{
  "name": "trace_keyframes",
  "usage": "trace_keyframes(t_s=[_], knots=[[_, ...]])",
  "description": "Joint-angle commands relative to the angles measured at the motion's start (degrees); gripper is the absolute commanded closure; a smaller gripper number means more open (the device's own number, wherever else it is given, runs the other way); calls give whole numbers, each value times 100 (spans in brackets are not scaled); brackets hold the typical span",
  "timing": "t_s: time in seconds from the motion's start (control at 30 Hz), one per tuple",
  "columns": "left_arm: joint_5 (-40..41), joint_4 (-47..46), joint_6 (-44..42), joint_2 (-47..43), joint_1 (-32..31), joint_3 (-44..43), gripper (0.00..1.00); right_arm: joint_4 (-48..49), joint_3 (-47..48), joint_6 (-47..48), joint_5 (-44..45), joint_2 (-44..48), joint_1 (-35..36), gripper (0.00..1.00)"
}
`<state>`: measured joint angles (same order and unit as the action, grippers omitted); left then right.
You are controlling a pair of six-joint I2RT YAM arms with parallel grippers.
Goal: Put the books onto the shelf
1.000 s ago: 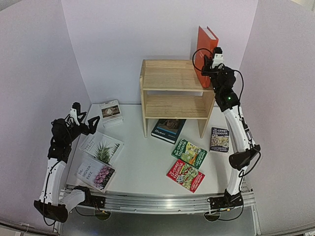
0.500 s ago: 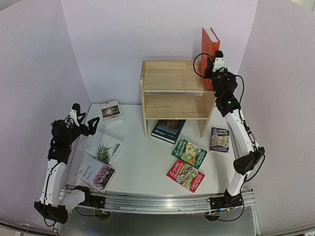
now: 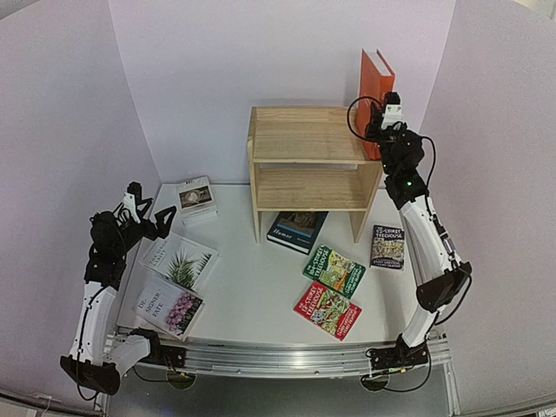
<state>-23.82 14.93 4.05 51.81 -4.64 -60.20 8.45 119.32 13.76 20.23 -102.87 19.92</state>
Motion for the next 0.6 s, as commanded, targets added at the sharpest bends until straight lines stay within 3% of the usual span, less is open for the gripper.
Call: trace_keyframes(t_s=[0.0, 0.1, 0.33, 0.47, 0.57], knots=[[-43, -177, -27, -43, 22, -33, 0, 148, -159, -67, 338, 67, -74, 54], [-44, -167, -16, -49, 15, -11, 0, 274, -262, -121, 382, 117, -76, 36], [-92, -159, -10, -43, 16, -1, 0, 348, -289, -218, 482, 182, -77, 28], [-101, -170, -10, -43, 19, 15, 0, 354, -372, -311, 375, 300, -72, 10], [-138, -178, -16, -39, 16, 19, 0, 351, -515, -376, 194, 447, -70, 8]])
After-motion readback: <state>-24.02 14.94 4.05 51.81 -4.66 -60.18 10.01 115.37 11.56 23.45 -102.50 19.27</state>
